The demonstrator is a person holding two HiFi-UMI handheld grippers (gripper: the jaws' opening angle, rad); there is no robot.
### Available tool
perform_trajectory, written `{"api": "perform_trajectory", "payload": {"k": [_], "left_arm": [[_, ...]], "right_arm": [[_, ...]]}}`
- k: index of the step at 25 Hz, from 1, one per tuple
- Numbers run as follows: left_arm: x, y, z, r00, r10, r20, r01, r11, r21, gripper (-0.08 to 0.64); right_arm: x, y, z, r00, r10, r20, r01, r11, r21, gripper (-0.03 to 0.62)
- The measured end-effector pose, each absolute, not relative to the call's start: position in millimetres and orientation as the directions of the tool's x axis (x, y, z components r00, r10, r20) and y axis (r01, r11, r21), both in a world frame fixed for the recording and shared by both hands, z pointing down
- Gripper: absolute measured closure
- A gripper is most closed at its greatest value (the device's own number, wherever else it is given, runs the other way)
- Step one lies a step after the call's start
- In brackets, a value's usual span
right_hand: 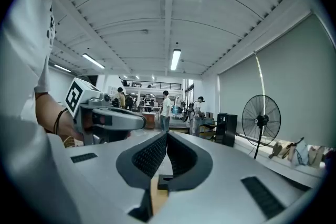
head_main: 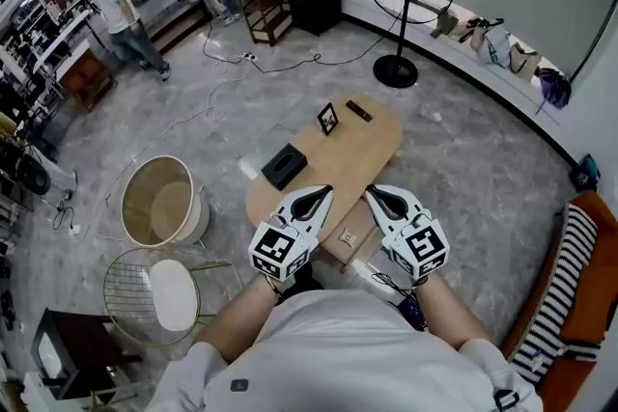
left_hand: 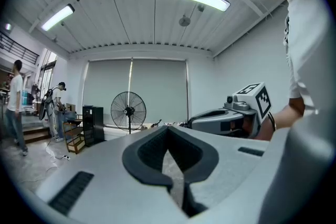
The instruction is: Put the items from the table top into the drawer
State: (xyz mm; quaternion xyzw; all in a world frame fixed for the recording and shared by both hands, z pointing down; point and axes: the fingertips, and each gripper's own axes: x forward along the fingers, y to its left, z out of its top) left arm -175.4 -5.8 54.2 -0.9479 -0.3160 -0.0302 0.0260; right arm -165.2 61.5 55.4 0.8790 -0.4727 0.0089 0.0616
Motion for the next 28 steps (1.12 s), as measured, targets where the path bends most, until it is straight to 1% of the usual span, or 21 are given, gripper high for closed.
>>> {"api": "perform_trajectory", "payload": {"k": [7, 13, 21, 28], "left_arm": [[-196, 46, 48, 0.797, 0.6, 0.062, 0.602, -0.798, -0.012, 0.551], [-198, 92, 45, 0.755, 0.652, 0.068, 0.653, -0.757, 0.006, 0.551], [-163, 121, 44, 0.703, 0.708, 0.073, 0.708, -0.706, 0.022, 0.551], [-118, 96, 46, 0.704, 0.708, 0.063, 0.708, -0.706, 0.022, 0.551]], "right_arm": [[-195, 123, 54, 0.57, -0.816, 0.094, -0.821, -0.563, 0.092, 0.565], [-204, 175, 54, 0.631, -0.768, 0.113, -0.776, -0.627, 0.068, 0.565], [-178, 198, 53, 0.674, -0.728, 0.124, -0.737, -0.673, 0.057, 0.565], [-127, 174, 53, 0.67, -0.731, 0.127, -0.741, -0.668, 0.069, 0.565]]}}
